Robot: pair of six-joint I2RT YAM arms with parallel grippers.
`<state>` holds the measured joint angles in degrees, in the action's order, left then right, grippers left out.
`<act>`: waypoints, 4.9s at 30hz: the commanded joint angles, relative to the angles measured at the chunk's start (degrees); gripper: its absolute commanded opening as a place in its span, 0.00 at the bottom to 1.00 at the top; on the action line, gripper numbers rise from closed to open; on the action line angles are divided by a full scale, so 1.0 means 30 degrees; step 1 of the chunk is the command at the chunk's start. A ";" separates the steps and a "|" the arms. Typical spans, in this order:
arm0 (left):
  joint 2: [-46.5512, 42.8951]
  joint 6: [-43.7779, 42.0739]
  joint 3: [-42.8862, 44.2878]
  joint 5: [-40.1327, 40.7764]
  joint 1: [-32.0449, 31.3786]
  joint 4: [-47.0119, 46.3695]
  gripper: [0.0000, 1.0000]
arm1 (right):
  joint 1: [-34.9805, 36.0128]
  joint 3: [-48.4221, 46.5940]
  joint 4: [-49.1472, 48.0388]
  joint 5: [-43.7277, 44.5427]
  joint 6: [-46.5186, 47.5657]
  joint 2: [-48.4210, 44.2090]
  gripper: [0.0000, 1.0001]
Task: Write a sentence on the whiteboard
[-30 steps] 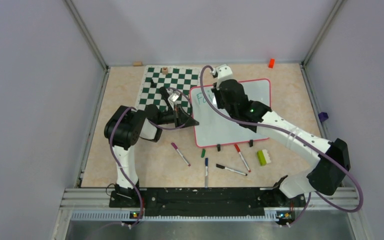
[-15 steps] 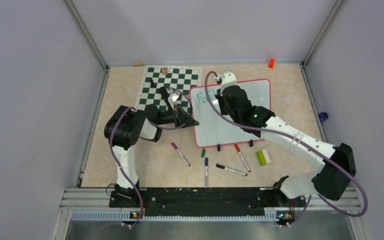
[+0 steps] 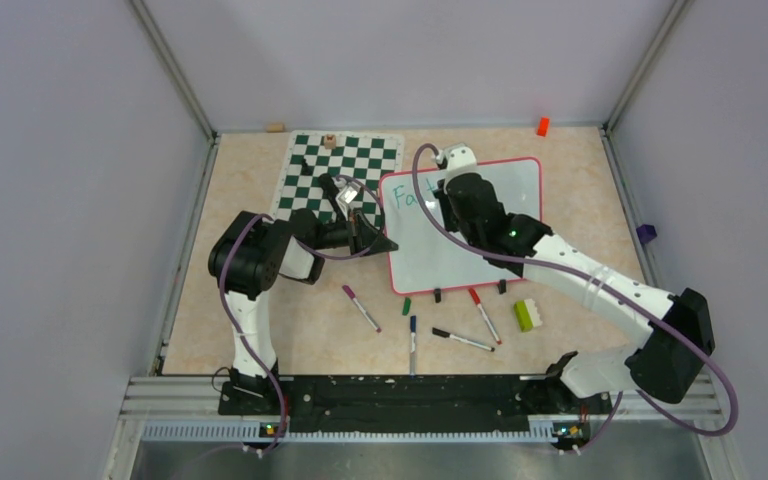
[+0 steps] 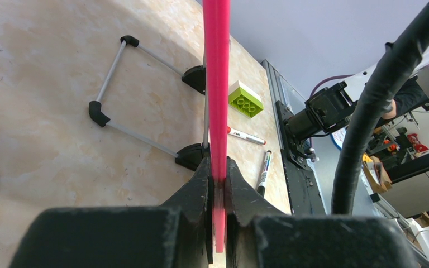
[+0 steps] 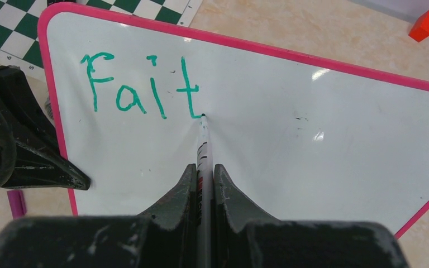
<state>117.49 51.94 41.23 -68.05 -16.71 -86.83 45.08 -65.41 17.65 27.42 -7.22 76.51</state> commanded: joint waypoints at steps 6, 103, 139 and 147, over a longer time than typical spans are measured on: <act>-0.0610 -0.0469 -0.0087 -0.0984 -0.0319 -0.1995 0.00 | -0.0210 -0.1365 -0.0733 0.0381 0.0395 -0.0908 0.00; -0.0692 -0.0527 -0.0099 -0.0981 -0.0311 -0.1995 0.00 | -0.0933 -0.2405 0.0909 0.0756 0.0600 0.0441 0.00; -0.0536 -0.0714 -0.0116 -0.0979 -0.0316 -0.1995 0.00 | -0.0936 -0.2007 0.1397 -0.0531 0.0119 -0.2289 0.00; -0.0581 -0.0688 -0.0112 -0.0980 -0.0319 -0.1995 0.00 | -0.0937 -0.2265 0.0968 -0.0450 0.0063 -0.1392 0.00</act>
<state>117.49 51.72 41.21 -68.12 -16.75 -86.96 42.85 -69.17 23.16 25.76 -6.68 71.35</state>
